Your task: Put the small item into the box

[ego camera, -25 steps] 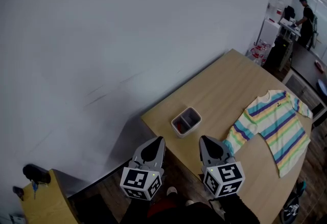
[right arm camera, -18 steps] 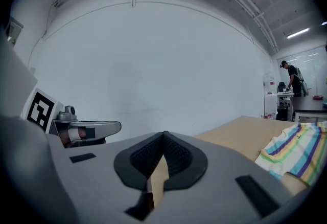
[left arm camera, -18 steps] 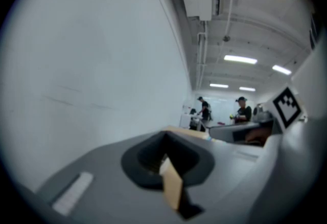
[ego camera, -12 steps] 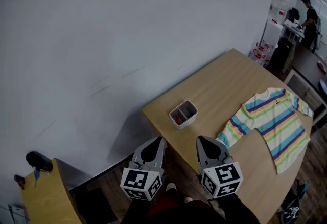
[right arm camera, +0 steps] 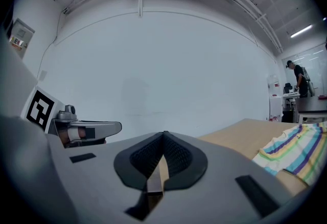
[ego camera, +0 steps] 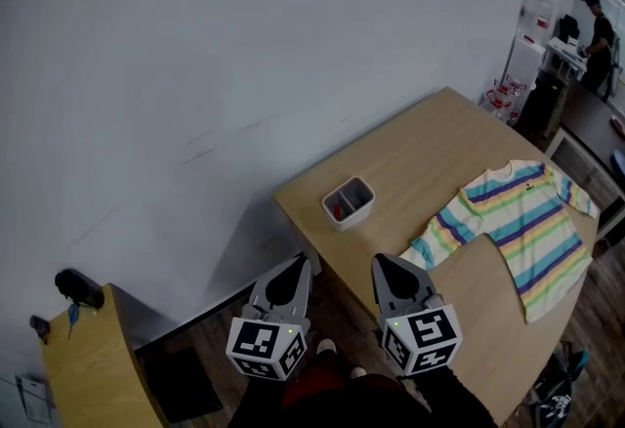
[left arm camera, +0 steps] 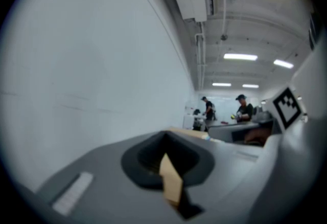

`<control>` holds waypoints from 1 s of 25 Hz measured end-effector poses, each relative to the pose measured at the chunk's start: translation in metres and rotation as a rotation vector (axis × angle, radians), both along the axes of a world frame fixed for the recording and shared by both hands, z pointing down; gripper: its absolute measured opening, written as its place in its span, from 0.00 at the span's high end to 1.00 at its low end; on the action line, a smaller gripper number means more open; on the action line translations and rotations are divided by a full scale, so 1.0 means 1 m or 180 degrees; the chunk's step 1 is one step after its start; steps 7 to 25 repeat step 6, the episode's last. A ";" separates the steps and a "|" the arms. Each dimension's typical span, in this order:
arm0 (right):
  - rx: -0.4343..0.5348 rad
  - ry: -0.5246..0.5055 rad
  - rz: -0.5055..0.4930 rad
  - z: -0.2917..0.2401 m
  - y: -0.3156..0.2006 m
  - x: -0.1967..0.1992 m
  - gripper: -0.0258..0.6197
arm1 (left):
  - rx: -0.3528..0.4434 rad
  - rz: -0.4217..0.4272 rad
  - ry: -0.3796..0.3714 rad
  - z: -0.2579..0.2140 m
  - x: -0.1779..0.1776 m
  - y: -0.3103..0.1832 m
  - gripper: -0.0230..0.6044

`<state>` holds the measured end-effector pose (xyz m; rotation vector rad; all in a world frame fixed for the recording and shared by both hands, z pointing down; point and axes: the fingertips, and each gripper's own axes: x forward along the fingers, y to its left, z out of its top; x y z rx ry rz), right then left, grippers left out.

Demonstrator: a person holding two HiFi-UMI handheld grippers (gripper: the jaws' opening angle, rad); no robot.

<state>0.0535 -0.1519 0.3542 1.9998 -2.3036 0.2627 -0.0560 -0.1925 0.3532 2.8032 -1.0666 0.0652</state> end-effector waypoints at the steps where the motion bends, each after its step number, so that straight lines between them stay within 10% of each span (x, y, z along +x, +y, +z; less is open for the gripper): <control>1: 0.0007 -0.0002 -0.0009 0.000 0.003 -0.001 0.95 | 0.0003 -0.0008 0.0000 0.000 0.000 0.004 0.96; 25: 0.0012 0.0007 -0.0049 0.001 0.021 -0.005 0.95 | -0.0004 -0.0045 0.0005 0.001 -0.004 0.023 0.96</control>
